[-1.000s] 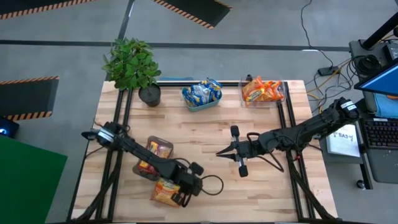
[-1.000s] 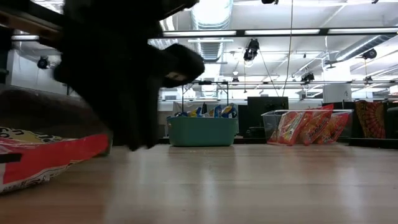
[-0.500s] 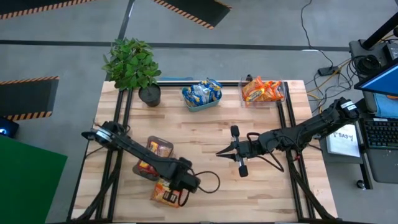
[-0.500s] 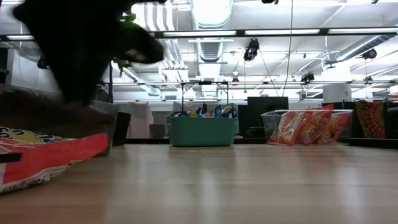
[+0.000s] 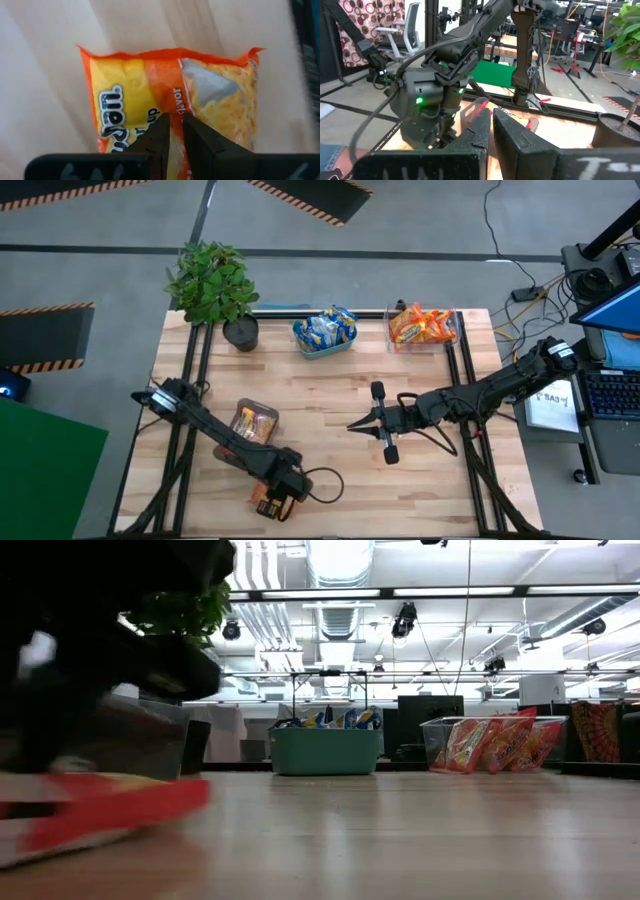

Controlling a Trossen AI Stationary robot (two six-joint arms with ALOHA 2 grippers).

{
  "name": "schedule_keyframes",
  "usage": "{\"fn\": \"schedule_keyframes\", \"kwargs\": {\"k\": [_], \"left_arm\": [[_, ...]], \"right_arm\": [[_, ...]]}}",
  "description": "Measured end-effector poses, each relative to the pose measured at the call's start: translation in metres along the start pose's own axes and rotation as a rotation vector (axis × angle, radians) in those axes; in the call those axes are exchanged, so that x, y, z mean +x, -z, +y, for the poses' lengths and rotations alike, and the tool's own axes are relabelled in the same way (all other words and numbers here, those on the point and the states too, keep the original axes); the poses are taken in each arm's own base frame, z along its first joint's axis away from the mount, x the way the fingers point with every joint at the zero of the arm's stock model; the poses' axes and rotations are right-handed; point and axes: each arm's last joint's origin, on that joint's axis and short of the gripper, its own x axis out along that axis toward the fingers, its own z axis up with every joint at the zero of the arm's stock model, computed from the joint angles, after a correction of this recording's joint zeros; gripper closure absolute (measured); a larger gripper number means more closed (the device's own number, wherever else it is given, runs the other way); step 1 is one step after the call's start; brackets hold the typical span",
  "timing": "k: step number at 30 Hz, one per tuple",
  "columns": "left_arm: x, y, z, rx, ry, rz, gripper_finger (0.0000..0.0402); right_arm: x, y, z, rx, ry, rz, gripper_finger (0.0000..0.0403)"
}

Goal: Sort Maruchan noodles
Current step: Put the orange noodle pack into the transparent bin

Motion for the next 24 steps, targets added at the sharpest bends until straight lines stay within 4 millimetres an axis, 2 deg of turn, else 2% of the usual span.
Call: {"fn": "schedule_keyframes", "kwargs": {"k": [2, 7, 12, 17, 24], "left_arm": [[0.0, -0.005, 0.005, 0.086, -0.102, -0.067, 0.0365], [-0.009, -0.025, 0.025, 0.305, -0.486, -0.236, 0.0365], [-0.038, -0.032, 0.058, 0.277, -0.721, -0.274, 0.0365], [-0.07, -0.03, 0.076, 0.205, -0.772, -0.318, 0.0365], [-0.091, -0.025, 0.074, 0.175, -0.744, -0.358, 0.0365]], "right_arm": [[0.0, 0.0, 0.0, -0.006, 0.0, 0.0, 0.039], [0.0, 0.0, 0.0, -0.005, 0.001, -0.002, 0.039], [0.0, 0.003, 0.0, 0.042, -0.002, 0.027, 0.039], [-0.001, 0.014, -0.001, 0.177, 0.072, 0.137, 0.039], [-0.009, 0.05, -0.002, 0.494, 0.144, 0.492, 0.039]]}}
